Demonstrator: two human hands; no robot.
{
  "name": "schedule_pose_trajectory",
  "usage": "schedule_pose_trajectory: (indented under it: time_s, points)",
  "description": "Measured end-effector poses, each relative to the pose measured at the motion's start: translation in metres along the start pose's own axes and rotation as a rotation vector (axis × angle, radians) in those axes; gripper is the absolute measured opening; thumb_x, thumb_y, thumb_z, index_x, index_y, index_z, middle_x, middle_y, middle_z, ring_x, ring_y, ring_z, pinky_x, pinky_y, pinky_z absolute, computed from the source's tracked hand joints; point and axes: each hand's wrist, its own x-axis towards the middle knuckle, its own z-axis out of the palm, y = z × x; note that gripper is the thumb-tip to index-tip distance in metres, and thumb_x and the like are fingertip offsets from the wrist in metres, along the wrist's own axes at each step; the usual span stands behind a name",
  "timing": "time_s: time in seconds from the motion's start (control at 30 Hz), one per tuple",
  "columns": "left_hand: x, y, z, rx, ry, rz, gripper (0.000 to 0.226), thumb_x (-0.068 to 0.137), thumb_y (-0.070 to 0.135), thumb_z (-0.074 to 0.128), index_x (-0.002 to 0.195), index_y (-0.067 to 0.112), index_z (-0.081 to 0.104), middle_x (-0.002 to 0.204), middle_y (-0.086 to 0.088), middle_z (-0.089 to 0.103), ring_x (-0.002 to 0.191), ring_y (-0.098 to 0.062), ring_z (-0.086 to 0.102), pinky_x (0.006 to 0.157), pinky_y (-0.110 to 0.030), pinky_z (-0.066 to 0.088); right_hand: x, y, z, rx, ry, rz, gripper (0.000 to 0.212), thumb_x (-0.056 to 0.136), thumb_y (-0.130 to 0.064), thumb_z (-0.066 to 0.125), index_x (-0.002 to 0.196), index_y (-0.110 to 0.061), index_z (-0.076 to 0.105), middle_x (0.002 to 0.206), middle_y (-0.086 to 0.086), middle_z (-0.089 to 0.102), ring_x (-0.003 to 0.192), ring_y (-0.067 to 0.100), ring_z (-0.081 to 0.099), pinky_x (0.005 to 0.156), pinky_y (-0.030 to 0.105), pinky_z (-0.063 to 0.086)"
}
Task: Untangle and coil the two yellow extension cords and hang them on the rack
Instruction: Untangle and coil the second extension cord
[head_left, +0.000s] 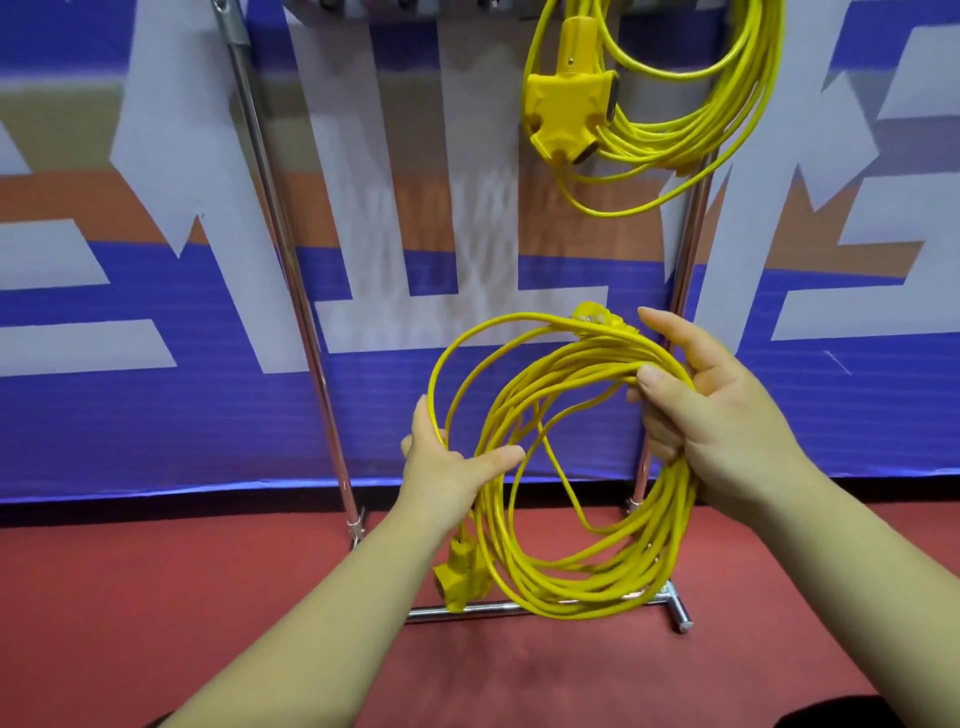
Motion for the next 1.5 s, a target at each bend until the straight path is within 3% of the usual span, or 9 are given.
schedule_pose_trajectory:
  time_s: [0.2, 0.37, 0.53, 0.77, 1.0, 1.1, 1.27, 1.4, 1.5]
  points:
    - [0.005, -0.004, -0.007, 0.189, 0.093, 0.206, 0.128, 0.055, 0.048, 0.094, 0.155, 0.04, 0.016, 0.136, 0.016, 0.029, 0.121, -0.018, 0.05, 0.097, -0.037, 0.049, -0.009, -0.008, 0.006, -0.045, -0.14, 0.018, 0.068, 0.085, -0.021, 0.061, 0.148, -0.039, 0.041, 0.077, 0.008, 0.06, 0.049, 0.015, 0.038, 0.046, 0.027, 0.039]
    - [0.007, 0.003, -0.017, 0.287, 0.103, 0.267, 0.062, 0.076, 0.035, 0.082, 0.129, 0.045, 0.051, 0.094, 0.02, 0.067, 0.07, -0.006, 0.068, 0.063, -0.029, 0.055, -0.01, -0.006, 0.002, -0.063, -0.211, 0.036, 0.069, 0.082, -0.021, 0.065, 0.144, -0.044, 0.044, 0.078, 0.006, 0.059, 0.054, 0.016, 0.04, 0.053, 0.027, 0.043]
    - [0.014, 0.007, -0.03, 0.402, 0.147, 0.389, 0.029, 0.079, 0.036, 0.069, 0.105, 0.045, 0.06, 0.083, 0.007, 0.065, 0.1, -0.015, 0.054, 0.082, -0.035, 0.046, -0.008, 0.001, -0.009, -0.112, -0.229, 0.073, 0.068, 0.082, -0.019, 0.066, 0.142, -0.043, 0.046, 0.079, 0.003, 0.06, 0.064, 0.018, 0.05, 0.06, 0.026, 0.046]
    - [0.014, 0.024, -0.045, 0.198, 0.041, 0.351, 0.05, 0.076, 0.012, 0.081, 0.116, 0.033, 0.058, 0.073, -0.003, 0.07, 0.063, -0.016, 0.063, 0.065, -0.026, 0.05, -0.004, 0.009, -0.009, -0.008, -0.152, 0.109, 0.059, 0.081, -0.018, 0.066, 0.137, -0.033, 0.055, 0.071, 0.0, 0.056, 0.058, 0.015, 0.044, 0.057, 0.03, 0.042]
    - [0.007, 0.028, -0.049, 0.288, -0.145, 0.39, 0.065, 0.083, 0.008, 0.072, 0.137, 0.038, 0.052, 0.112, 0.007, 0.063, 0.085, -0.006, 0.061, 0.072, -0.013, 0.044, -0.001, 0.004, -0.01, 0.067, -0.137, 0.108, 0.061, 0.08, -0.019, 0.068, 0.137, -0.038, 0.056, 0.07, 0.002, 0.056, 0.053, 0.014, 0.038, 0.051, 0.027, 0.04]
    - [0.007, 0.03, -0.053, 0.333, -0.319, 0.36, 0.046, 0.077, 0.016, 0.066, 0.118, 0.036, 0.065, 0.096, 0.011, 0.069, 0.077, -0.004, 0.061, 0.074, -0.023, 0.048, -0.002, 0.004, -0.008, 0.041, -0.132, 0.109, 0.063, 0.073, -0.028, 0.072, 0.134, -0.039, 0.059, 0.071, 0.005, 0.059, 0.052, 0.014, 0.038, 0.051, 0.029, 0.039]
    - [0.009, 0.023, -0.055, 0.392, -0.448, 0.239, 0.086, 0.072, 0.024, 0.063, 0.153, 0.038, 0.035, 0.125, 0.031, 0.061, 0.105, -0.007, 0.064, 0.09, -0.034, 0.053, -0.005, 0.006, -0.004, 0.009, -0.149, 0.117, 0.061, 0.071, -0.054, 0.079, 0.129, -0.042, 0.063, 0.075, 0.007, 0.062, 0.052, 0.013, 0.04, 0.052, 0.03, 0.04]
    - [0.01, 0.023, -0.054, 0.384, -0.536, 0.243, 0.074, 0.079, 0.017, 0.065, 0.146, 0.039, 0.044, 0.13, 0.025, 0.061, 0.106, -0.005, 0.064, 0.089, -0.029, 0.053, -0.006, 0.006, -0.003, 0.06, -0.206, 0.139, 0.072, 0.064, -0.07, 0.079, 0.128, -0.04, 0.065, 0.079, 0.006, 0.063, 0.051, 0.011, 0.038, 0.05, 0.026, 0.041]
    - [0.007, 0.019, -0.05, 0.363, -0.55, 0.225, 0.031, 0.088, 0.011, 0.066, 0.108, 0.034, 0.065, 0.091, 0.009, 0.069, 0.081, -0.007, 0.061, 0.077, -0.031, 0.051, -0.005, 0.005, -0.003, 0.107, -0.255, 0.172, 0.071, 0.062, -0.066, 0.083, 0.126, -0.04, 0.066, 0.081, 0.008, 0.064, 0.049, 0.01, 0.036, 0.049, 0.026, 0.039]
